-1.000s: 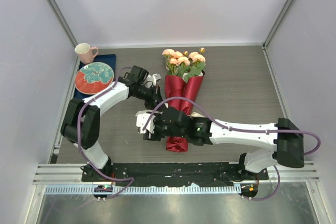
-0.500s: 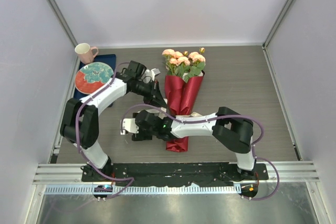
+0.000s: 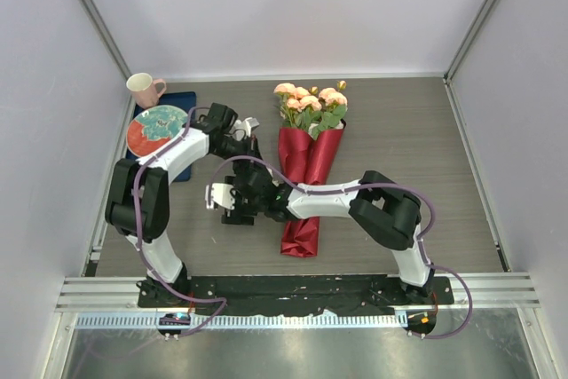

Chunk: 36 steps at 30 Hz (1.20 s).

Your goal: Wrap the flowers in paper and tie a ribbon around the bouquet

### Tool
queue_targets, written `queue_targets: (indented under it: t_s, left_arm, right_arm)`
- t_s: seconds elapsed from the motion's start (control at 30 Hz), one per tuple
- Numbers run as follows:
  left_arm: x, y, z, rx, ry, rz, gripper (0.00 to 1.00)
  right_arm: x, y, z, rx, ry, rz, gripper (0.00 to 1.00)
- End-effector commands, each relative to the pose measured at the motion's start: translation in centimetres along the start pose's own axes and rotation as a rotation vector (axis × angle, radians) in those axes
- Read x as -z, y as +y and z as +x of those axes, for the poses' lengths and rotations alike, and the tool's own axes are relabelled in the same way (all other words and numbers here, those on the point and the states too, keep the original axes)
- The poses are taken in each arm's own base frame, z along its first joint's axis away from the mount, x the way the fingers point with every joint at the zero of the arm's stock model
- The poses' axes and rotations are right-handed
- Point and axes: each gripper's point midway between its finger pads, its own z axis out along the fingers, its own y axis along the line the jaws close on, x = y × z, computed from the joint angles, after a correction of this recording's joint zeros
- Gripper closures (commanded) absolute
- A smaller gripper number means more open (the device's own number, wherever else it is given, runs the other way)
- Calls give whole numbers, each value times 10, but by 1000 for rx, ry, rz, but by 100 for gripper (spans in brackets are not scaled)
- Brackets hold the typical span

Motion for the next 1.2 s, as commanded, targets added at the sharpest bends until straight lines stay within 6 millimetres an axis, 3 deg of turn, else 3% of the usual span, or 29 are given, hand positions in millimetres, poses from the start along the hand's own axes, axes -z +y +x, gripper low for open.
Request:
queue_targets:
  t_s: [0.0,0.2,0.4,0.5,0.63,0.73,1.0,1.17]
  left_arm:
    - [1,-5,-14,-14,-25,8,100]
    - [-5,3,-19,14,-18,-1,100]
    - [-10,9,-19,34,-12,-7,100]
    - [-12,13,-19,38,-9,-11,100]
    - [-12,17,-15,38,-1,-18,100]
    - [-12,21,-15,45,-2,-17,100]
    - [-8,22,-12,41,-2,-9,100]
    - [-5,19,-7,28,-1,6,100]
  right_arm:
    - [-4,-8,-18,-44,-110,-15,20]
    - [-11,-4,0,-91,-74,-64,20]
    - [-21,16,25,-163,-17,-167,26]
    - [-23,22,30,-177,-9,-188,37]
    - [-23,34,43,-186,34,-217,65]
    - [-17,41,42,-176,29,-210,75]
    - [3,56,-6,-158,-92,-192,100]
    - [40,52,-46,-194,-218,-177,100]
